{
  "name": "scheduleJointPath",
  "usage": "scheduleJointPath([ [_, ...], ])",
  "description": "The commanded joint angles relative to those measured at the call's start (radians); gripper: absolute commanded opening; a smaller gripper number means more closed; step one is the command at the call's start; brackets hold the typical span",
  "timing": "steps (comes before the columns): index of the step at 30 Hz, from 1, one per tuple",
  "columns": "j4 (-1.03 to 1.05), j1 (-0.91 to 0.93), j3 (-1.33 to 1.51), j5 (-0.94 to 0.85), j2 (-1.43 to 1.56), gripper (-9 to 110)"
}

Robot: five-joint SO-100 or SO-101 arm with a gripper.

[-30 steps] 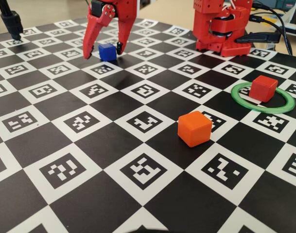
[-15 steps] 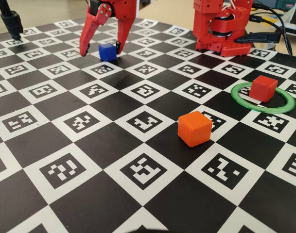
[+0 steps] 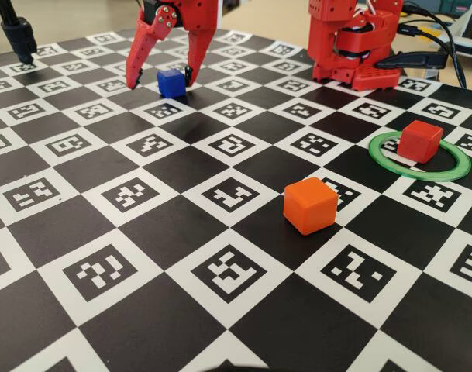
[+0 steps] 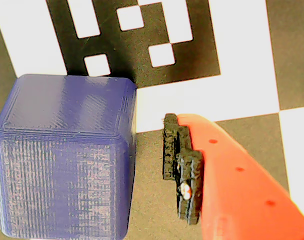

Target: Grab the red cube then put it in the green circle then put the blue cube on top and finally the orange cube on top

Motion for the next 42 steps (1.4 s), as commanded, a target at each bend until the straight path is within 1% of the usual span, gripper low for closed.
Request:
scheduleJointPath([
  [1, -0.012, 0.014, -0.018, 0.011, 0.034, 45],
  [18, -0.012, 0.002, -0.023, 0.034, 0.032, 42],
  [21, -0.012, 0.002, -0.021, 0.028, 0.032, 37],
  [26, -0.014, -0.002, -0.020, 0.031, 0.032, 18],
  [30, -0.018, -0.002, -0.018, 0.035, 0.032, 9],
  [37, -0.014, -0.006, -0.028, 0.052, 0.038, 8],
  [42, 0.098, -0.002, -0.123, 0.069, 0.060, 8],
])
